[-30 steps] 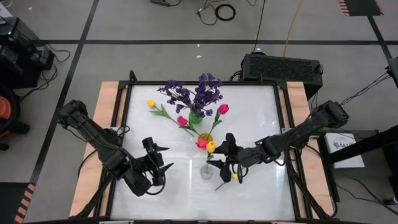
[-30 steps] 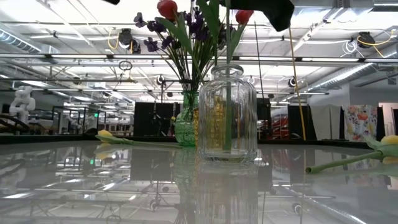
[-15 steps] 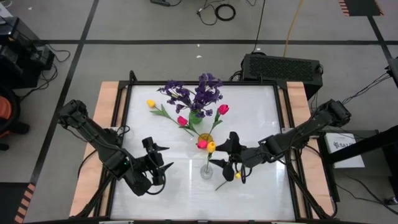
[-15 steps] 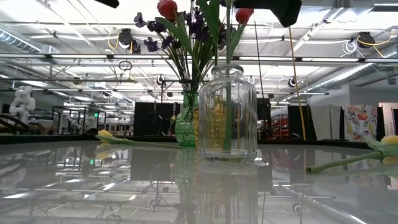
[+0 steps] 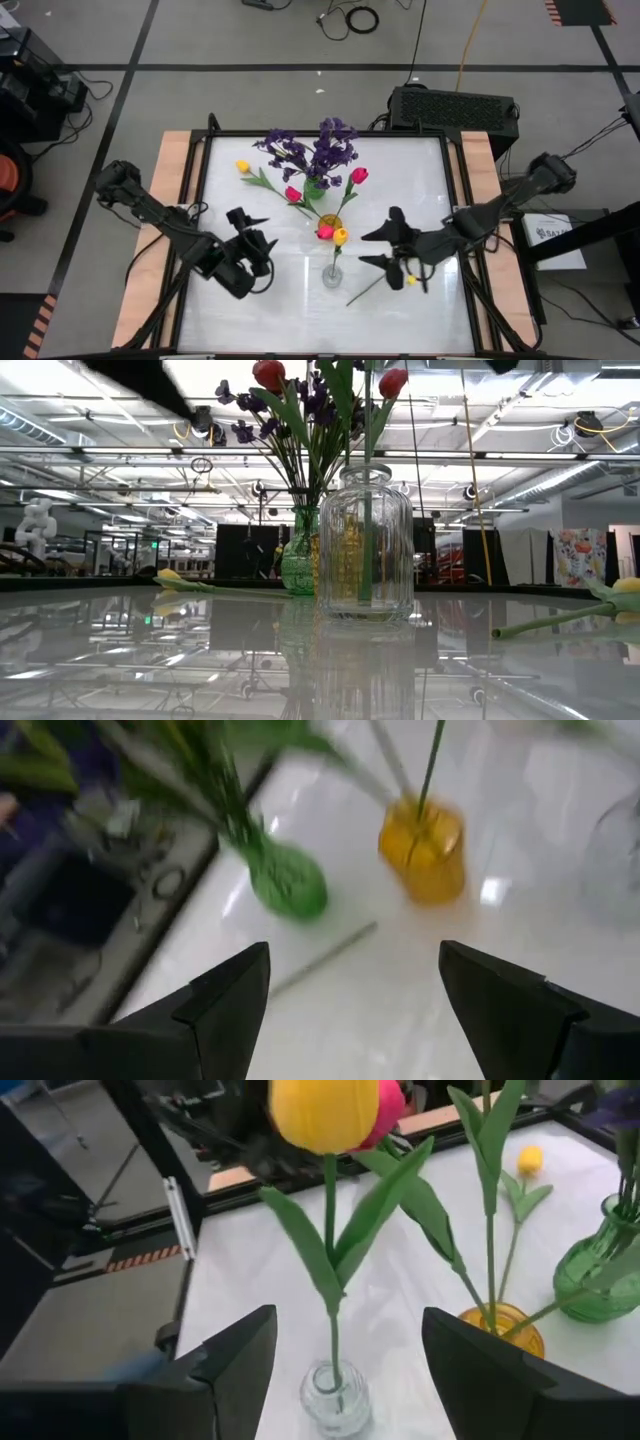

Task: Sort flowers into vase by color
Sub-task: Put the top yellow flower into the transparent vase

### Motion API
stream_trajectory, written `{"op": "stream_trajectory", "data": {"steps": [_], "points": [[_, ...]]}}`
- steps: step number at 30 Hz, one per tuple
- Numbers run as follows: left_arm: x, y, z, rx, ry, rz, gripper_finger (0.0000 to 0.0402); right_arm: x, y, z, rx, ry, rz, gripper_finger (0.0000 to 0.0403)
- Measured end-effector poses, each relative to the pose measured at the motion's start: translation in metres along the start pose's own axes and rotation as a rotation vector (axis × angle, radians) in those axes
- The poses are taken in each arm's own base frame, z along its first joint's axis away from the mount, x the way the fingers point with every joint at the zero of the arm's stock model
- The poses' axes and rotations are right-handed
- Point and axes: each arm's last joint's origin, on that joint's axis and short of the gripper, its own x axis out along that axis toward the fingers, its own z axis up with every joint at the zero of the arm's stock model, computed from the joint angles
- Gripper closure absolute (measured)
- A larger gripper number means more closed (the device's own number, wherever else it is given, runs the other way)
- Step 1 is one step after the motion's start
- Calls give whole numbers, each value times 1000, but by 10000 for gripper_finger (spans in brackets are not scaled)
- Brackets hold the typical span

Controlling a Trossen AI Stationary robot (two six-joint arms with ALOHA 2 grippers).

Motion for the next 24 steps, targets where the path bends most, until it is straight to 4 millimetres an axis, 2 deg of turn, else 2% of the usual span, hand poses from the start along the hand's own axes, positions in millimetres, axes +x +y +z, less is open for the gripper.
{"op": "stream_trajectory", "data": {"steps": [4,9,13,18,24], "points": [[23,6,-29,-16,161,16,110,-21,2,3,-11,-1,42,161],[49,20,-55,-76,307,90,143,-36,4,3,-46,1,79,161],[70,37,-61,-261,353,207,173,-42,4,4,-48,-16,84,161],[95,64,-59,-632,328,407,192,-42,4,5,-69,-26,74,161],[115,83,-55,-820,345,459,194,-42,4,5,-74,-28,72,161]]}}
